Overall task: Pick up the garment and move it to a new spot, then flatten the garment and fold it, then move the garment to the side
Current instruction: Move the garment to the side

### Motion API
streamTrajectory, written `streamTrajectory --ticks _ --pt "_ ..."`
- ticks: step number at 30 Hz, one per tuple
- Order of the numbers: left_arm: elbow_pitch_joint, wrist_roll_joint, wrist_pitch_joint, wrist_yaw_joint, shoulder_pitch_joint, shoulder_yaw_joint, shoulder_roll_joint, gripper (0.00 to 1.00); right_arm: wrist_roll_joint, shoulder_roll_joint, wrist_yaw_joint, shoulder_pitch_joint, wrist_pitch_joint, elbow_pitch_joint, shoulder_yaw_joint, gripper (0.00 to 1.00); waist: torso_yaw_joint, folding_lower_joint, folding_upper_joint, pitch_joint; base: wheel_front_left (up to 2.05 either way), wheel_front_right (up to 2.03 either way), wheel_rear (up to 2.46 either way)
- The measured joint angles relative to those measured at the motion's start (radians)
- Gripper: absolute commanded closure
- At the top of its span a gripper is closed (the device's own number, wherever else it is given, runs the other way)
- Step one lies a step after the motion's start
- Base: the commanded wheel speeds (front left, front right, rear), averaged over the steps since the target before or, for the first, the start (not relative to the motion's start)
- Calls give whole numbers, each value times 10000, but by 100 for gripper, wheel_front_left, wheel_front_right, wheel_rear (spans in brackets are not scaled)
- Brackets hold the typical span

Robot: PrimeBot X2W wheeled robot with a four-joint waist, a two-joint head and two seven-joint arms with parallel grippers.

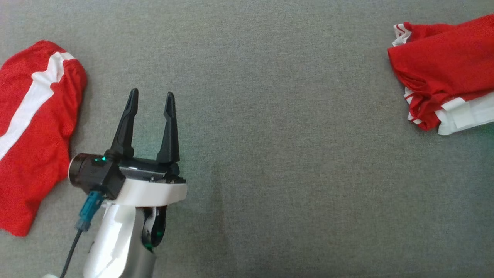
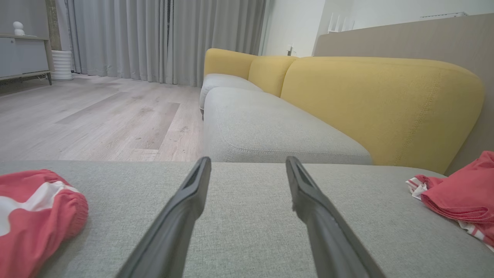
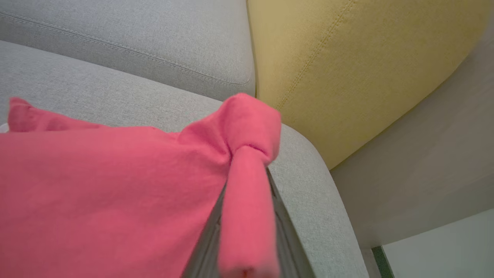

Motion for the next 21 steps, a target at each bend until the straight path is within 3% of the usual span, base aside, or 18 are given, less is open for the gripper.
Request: streamTrajectory --ticks 1,2,3,13,21 --pt "4 0 0 0 0 -2 0 0 -27 6 0 0 0 40 -59 86 0 0 0 -6 0 0 0" --pt "12 0 0 -12 0 -2 0 0 -86 27 0 0 0 84 -121 26 2 1 0 -20 0 0 0" --pt "13 0 0 -27 0 -2 0 0 -109 54 0 0 -6 109 -157 0 3 0 0 -37 0 0 0" --pt "52 -33 0 33 12 48 0 0 -161 681 0 -174 -449 -357 -311 0 -60 0 0 -499 0 0 0" --pt "-61 -303 0 121 378 316 2 0 412 1918 0 -71 -688 -1990 -395 0 -123 -1 0 -1395 0 0 0"
